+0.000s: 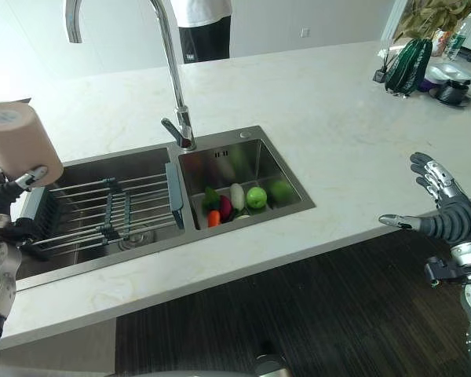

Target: Place the dishes in the dishwasher.

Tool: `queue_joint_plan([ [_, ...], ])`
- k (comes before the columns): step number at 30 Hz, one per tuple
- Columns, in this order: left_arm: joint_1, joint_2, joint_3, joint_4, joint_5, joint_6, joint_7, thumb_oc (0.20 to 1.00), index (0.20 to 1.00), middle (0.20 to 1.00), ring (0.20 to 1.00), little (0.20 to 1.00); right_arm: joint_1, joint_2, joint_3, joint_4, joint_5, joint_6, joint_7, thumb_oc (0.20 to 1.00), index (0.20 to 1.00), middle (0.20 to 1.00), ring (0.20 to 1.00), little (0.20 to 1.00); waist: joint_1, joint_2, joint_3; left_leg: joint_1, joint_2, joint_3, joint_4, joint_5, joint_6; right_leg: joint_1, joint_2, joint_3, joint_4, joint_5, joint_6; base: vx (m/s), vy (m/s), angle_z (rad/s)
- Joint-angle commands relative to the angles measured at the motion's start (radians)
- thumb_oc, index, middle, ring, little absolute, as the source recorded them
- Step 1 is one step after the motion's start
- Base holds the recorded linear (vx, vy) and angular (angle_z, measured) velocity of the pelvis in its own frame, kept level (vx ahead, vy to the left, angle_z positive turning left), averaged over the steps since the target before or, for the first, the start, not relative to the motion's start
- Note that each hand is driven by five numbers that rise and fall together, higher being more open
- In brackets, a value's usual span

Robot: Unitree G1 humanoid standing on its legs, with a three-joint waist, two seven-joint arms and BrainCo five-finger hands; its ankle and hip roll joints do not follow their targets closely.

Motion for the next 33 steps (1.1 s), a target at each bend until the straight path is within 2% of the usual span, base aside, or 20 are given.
queue_joint_plan([
  [1,-0.025,-0.009,0.097,-0.089,-0.08,-0.051,-0.018,0.2,0.2,0.2,0.2,0.2,-0.048,0.014,-0.042,-0.063,-0.051,-0.089,-0.062,1.0,1.0,1.0,1.0,1.0,0.028,-0.018,-0.002,0.028,0.069,-0.098,-0.001,-0.056,-0.059,0.065,-0.021,0.015,0.002,-0.149,0.069,-0.13,-0.35,0.09],
  [6,0.094,-0.18,0.015,-0.286,-0.151,-0.045,-0.084,0.2,0.2,0.2,0.2,0.2,-0.104,0.046,0.058,-0.119,-0.077,-0.069,-0.113,1.0,1.0,1.0,1.0,1.0,0.106,-0.019,0.001,0.017,0.107,-0.106,-0.001,-0.01,-0.085,0.084,0.009,-0.047,0.002,-0.153,0.029,-0.12,-0.354,0.34],
  [8,0.103,-0.198,-0.018,-0.331,-0.152,-0.039,-0.107,0.2,0.2,0.2,0.2,0.2,-0.147,0.028,0.093,-0.141,-0.103,-0.032,-0.155,1.0,1.0,1.0,1.0,1.0,0.128,-0.009,0.019,-0.005,0.16,-0.112,-0.001,0.077,-0.123,0.099,0.024,-0.076,0.002,-0.161,0.013,-0.16,-0.225,0.48],
  [9,0.095,-0.198,-0.038,-0.335,-0.168,-0.042,-0.125,0.2,0.2,0.2,0.2,0.2,-0.173,0.01,0.108,-0.14,-0.13,-0.013,-0.188,1.0,1.0,1.0,1.0,1.0,0.138,-0.007,0.029,-0.016,0.169,-0.126,0.0,0.107,-0.131,0.099,0.029,-0.076,0.002,-0.163,0.009,-0.26,-0.133,0.58],
  [11,0.069,-0.195,-0.071,-0.336,-0.188,-0.061,-0.126,0.2,0.2,0.2,0.2,0.2,-0.247,-0.036,0.153,-0.119,-0.144,-0.003,-0.241,1.0,1.0,1.0,1.0,1.0,0.148,-0.014,0.053,-0.019,0.133,-0.16,0.021,0.066,-0.11,0.101,0.027,-0.089,0.002,-0.163,0.002,-0.32,-0.081,0.83],
  [12,0.063,-0.185,-0.08,-0.343,-0.177,-0.072,-0.116,0.2,0.2,0.2,0.2,0.2,-0.279,-0.053,0.173,-0.111,-0.135,-0.006,-0.258,1.0,1.0,1.0,1.0,1.0,0.156,-0.018,0.059,-0.025,0.109,-0.157,0.076,0.027,-0.095,0.096,0.025,-0.099,0.002,-0.16,-0.002,-0.44,-0.099,0.82],
  [13,0.046,-0.169,-0.084,-0.351,-0.184,-0.077,-0.101,0.2,0.2,0.2,0.2,0.2,-0.297,-0.075,0.18,-0.106,-0.116,-0.022,-0.282,1.0,1.0,1.0,1.0,1.0,0.151,-0.024,0.064,-0.046,0.103,-0.113,0.205,0.008,-0.091,0.088,0.023,-0.117,0.002,-0.154,-0.012,-0.44,-0.108,0.69],
  [14,0.03,-0.162,-0.088,-0.357,-0.189,-0.073,-0.092,0.2,0.2,0.2,0.2,0.2,-0.303,-0.084,0.18,-0.106,-0.113,-0.023,-0.295,1.0,1.0,1.0,1.0,1.0,0.148,-0.028,0.067,-0.065,0.108,-0.096,0.276,0.005,-0.094,0.086,0.022,-0.126,0.002,-0.15,-0.017,-0.42,-0.112,1.18],
  [16,-0.037,-0.142,-0.1,-0.369,-0.211,-0.054,-0.063,0.2,0.2,0.2,0.2,0.2,-0.323,-0.089,0.187,-0.093,-0.14,-0.025,-0.346,1.0,1.0,1.0,1.0,1.0,0.139,-0.057,0.083,-0.13,0.143,-0.09,0.554,-0.02,-0.099,0.081,0.009,-0.133,0.002,-0.14,-0.036,-0.36,-0.05,1.15],
  [18,-0.097,-0.14,-0.121,-0.365,-0.218,-0.047,-0.04,0.2,0.2,0.2,0.2,0.2,-0.339,-0.094,0.2,-0.067,-0.157,-0.051,-0.376,1.0,1.0,1.0,1.0,1.0,0.13,-0.072,0.097,-0.149,0.16,-0.092,0.694,-0.035,-0.108,0.083,-0.003,-0.147,0.002,-0.133,-0.052,-0.37,0.132,0.52],
  [19,-0.116,-0.146,-0.131,-0.359,-0.216,-0.045,-0.042,0.2,0.2,0.2,0.2,0.2,-0.343,-0.095,0.202,-0.059,-0.163,-0.058,-0.377,1.0,1.0,1.0,1.0,1.0,0.123,-0.072,0.099,-0.144,0.17,-0.086,0.706,-0.034,-0.113,0.086,-0.006,-0.16,0.002,-0.13,-0.054,-0.32,0.244,0.91],
  [20,-0.133,-0.155,-0.142,-0.354,-0.207,-0.043,-0.042,0.2,0.2,0.2,0.2,0.2,-0.345,-0.098,0.203,-0.056,-0.167,-0.065,-0.373,1.0,1.0,1.0,1.0,1.0,0.115,-0.07,0.098,-0.127,0.182,-0.07,0.691,-0.028,-0.118,0.088,-0.012,-0.174,0.002,-0.126,-0.054,-0.29,0.316,0.82],
  [22,-0.15,-0.177,-0.159,-0.347,-0.177,-0.046,-0.047,0.2,0.2,0.2,0.2,0.2,-0.339,-0.098,0.199,-0.056,-0.164,-0.084,-0.356,1.0,1.0,1.0,1.0,1.0,0.091,-0.054,0.088,-0.037,0.188,-0.017,0.573,-0.024,-0.122,0.072,-0.025,-0.213,0.002,-0.106,-0.042,-0.29,0.432,0.69],
  [23,-0.142,-0.192,-0.153,-0.354,-0.187,-0.038,-0.063,0.2,0.2,0.2,0.2,0.2,-0.318,-0.088,0.181,-0.06,-0.156,-0.09,-0.339,1.0,1.0,1.0,1.0,1.0,0.078,-0.034,0.076,0.034,0.18,-0.005,0.461,-0.054,-0.134,0.058,-0.035,-0.226,0.002,-0.09,-0.012,-0.26,0.464,0.67],
  [25,-0.133,-0.21,-0.147,-0.357,-0.189,-0.029,-0.089,0.2,0.2,0.2,0.2,0.2,-0.304,-0.075,0.164,-0.067,-0.15,-0.086,-0.318,1.0,1.0,1.0,1.0,1.0,0.075,-0.032,0.066,0.087,0.124,0.012,0.328,-0.117,-0.101,0.026,-0.074,-0.25,0.002,-0.033,0.033,-0.28,0.461,0.68],
  [27,-0.123,-0.216,-0.144,-0.367,-0.193,-0.01,-0.115,0.2,0.2,0.2,0.2,0.2,-0.299,-0.053,0.158,-0.078,-0.151,-0.068,-0.308,1.0,1.0,1.0,1.0,1.0,0.08,-0.032,0.057,0.143,0.018,0.016,0.142,-0.184,-0.052,-0.025,-0.135,-0.283,0.002,0.056,0.111,-0.35,0.533,0.98],
  [28,-0.12,-0.214,-0.145,-0.373,-0.193,-0.001,-0.131,0.2,0.2,0.2,0.2,0.2,-0.298,-0.038,0.16,-0.08,-0.154,-0.062,-0.313,1.0,1.0,1.0,1.0,1.0,0.088,-0.03,0.058,0.153,-0.015,0.002,0.091,-0.19,-0.04,-0.044,-0.149,-0.291,0.002,0.084,0.135,-0.36,0.515,1.13],
  [30,-0.114,-0.215,-0.146,-0.391,-0.188,0.017,-0.147,0.2,0.2,0.2,0.2,0.2,-0.287,0.017,0.178,-0.087,-0.174,-0.077,-0.309,1.0,1.0,1.0,1.0,1.0,0.109,-0.027,0.065,0.147,-0.079,-0.045,0.016,-0.195,-0.009,-0.083,-0.181,-0.31,0.007,0.132,0.147,-0.36,0.458,1.18],
  [32,-0.116,-0.218,-0.15,-0.396,-0.169,0.025,-0.143,0.2,0.2,0.2,0.2,0.2,-0.275,0.06,0.196,-0.098,-0.192,-0.097,-0.299,1.0,1.0,1.0,1.0,1.0,0.117,-0.027,0.072,0.133,-0.104,-0.073,0.002,-0.203,0.007,-0.098,-0.205,-0.311,0.012,0.152,0.147,-0.29,0.395,1.25],
  [33,-0.124,-0.216,-0.158,-0.395,-0.16,0.03,-0.138,0.2,0.2,0.2,0.2,0.2,-0.272,0.081,0.211,-0.103,-0.207,-0.101,-0.301,1.0,1.0,1.0,1.0,1.0,0.118,-0.026,0.075,0.122,-0.118,-0.101,0.0,-0.208,0.02,-0.105,-0.209,-0.291,0.015,0.16,0.147,-0.23,0.344,0.96],
])
